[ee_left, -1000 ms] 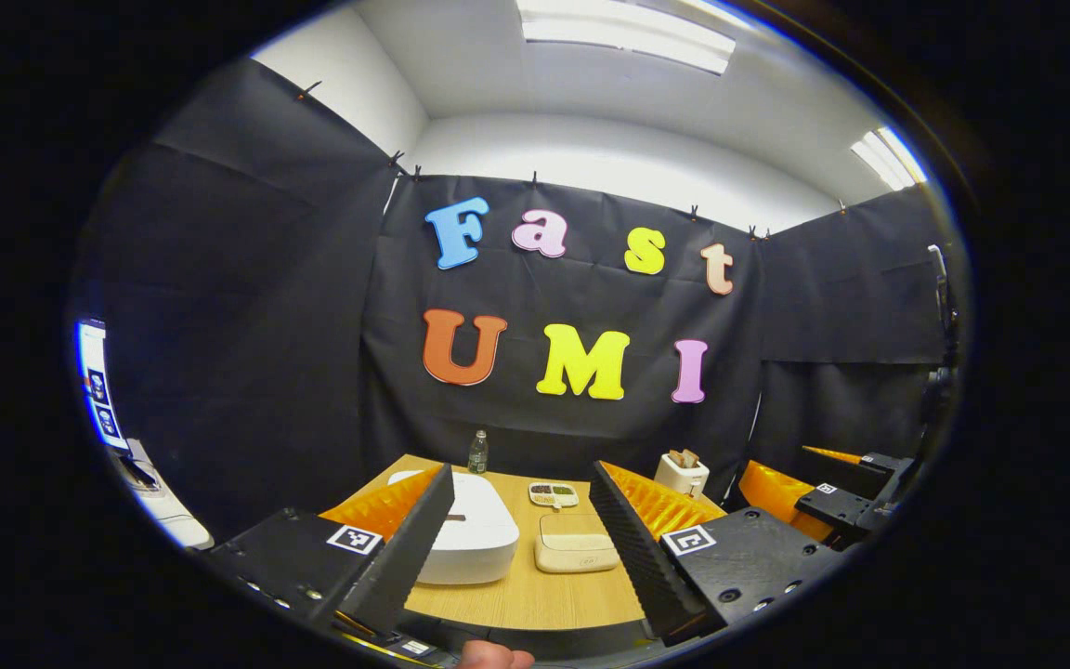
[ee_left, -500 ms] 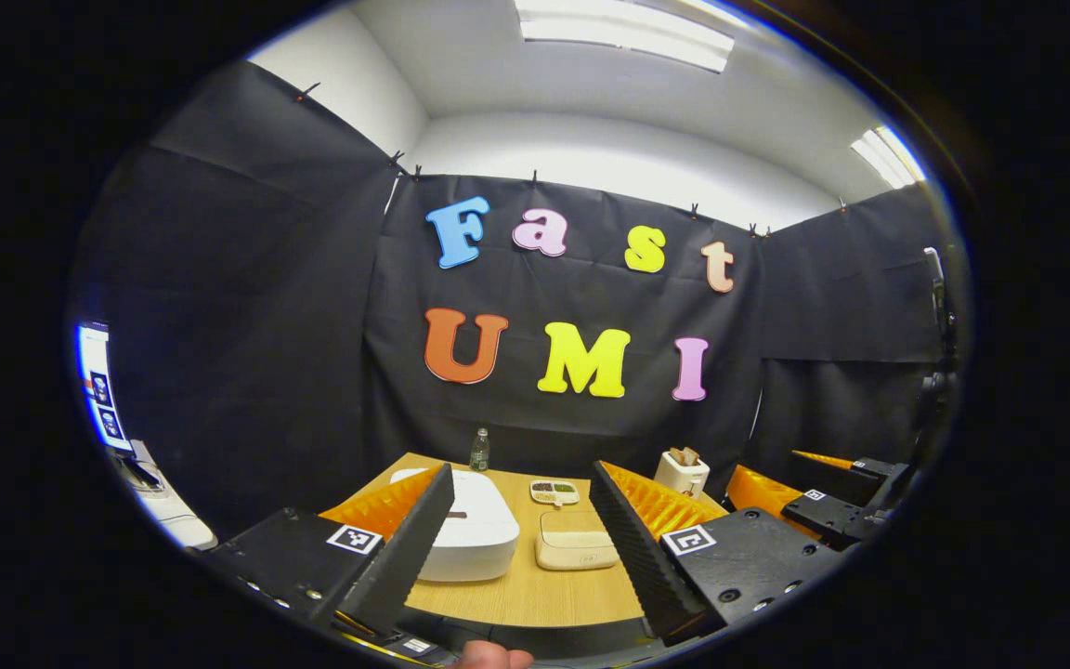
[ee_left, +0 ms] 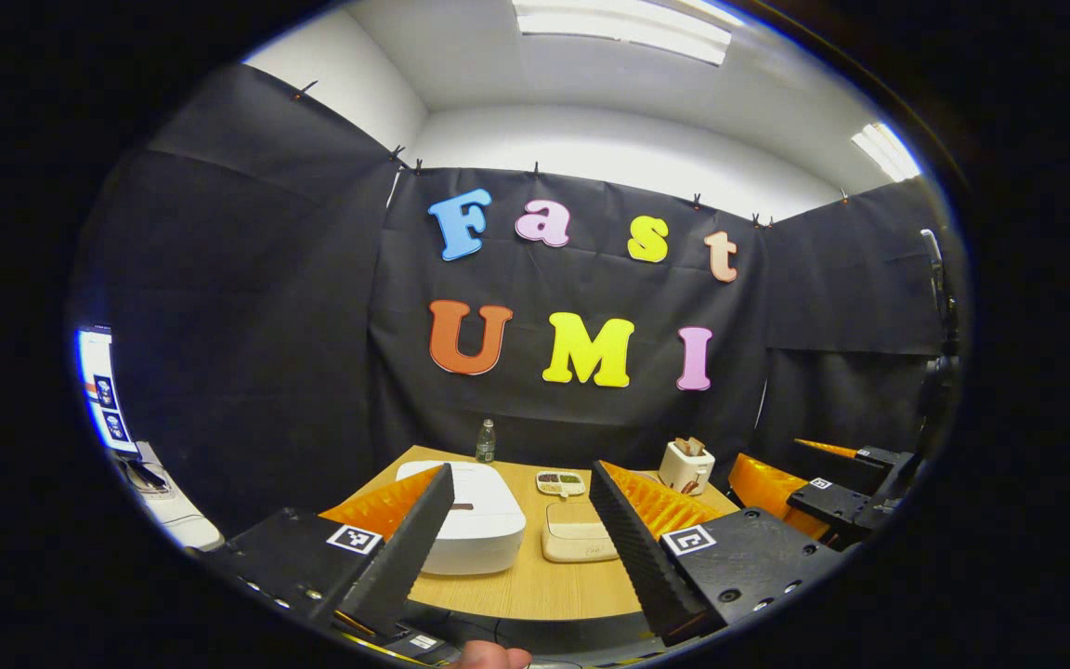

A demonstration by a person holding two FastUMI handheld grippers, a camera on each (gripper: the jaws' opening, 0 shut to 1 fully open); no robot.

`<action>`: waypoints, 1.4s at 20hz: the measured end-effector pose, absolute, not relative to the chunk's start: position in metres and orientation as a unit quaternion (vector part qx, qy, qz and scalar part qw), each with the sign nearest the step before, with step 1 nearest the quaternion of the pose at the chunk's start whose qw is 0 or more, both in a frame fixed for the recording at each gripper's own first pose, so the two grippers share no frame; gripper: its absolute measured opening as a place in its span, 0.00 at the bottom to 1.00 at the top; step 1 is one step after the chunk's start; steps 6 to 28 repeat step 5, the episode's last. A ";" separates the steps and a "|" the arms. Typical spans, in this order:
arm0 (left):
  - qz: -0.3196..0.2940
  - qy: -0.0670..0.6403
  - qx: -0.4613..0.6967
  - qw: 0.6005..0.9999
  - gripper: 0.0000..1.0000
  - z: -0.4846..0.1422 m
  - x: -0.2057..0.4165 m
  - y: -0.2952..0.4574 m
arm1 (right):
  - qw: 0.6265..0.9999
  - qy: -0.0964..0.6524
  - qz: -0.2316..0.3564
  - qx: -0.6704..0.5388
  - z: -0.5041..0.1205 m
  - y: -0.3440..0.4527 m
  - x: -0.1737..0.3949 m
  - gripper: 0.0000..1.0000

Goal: Close the left gripper, press the button to open the rice cooker; take a wooden spoon from the chopstick holder with the right hand, scoop a spoonful of rice and pour it into the rice cooker, then put the wooden spoon back into the chopstick holder.

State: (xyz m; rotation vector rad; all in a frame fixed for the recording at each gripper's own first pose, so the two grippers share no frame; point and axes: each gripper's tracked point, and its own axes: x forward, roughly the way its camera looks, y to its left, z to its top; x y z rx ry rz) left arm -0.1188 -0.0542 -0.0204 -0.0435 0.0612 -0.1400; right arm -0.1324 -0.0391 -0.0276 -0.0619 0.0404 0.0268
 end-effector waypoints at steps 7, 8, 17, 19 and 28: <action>-0.075 0.038 -0.014 0.996 0.94 -0.023 -0.120 -0.057 | 0.999 0.017 0.006 -0.027 -0.027 -0.045 -0.134 1.00; -0.075 0.038 -0.014 0.996 0.94 -0.023 -0.120 -0.057 | 0.999 0.017 0.006 -0.027 -0.027 -0.045 -0.134 1.00; -0.075 0.038 -0.014 0.996 0.94 -0.023 -0.120 -0.057 | 0.999 0.017 0.006 -0.027 -0.027 -0.045 -0.134 1.00; -0.075 0.038 -0.014 0.996 0.94 -0.023 -0.120 -0.057 | 0.999 0.017 0.006 -0.027 -0.027 -0.045 -0.134 1.00; -0.075 0.038 -0.014 0.996 0.94 -0.023 -0.120 -0.057 | 0.999 0.017 0.006 -0.027 -0.027 -0.045 -0.134 1.00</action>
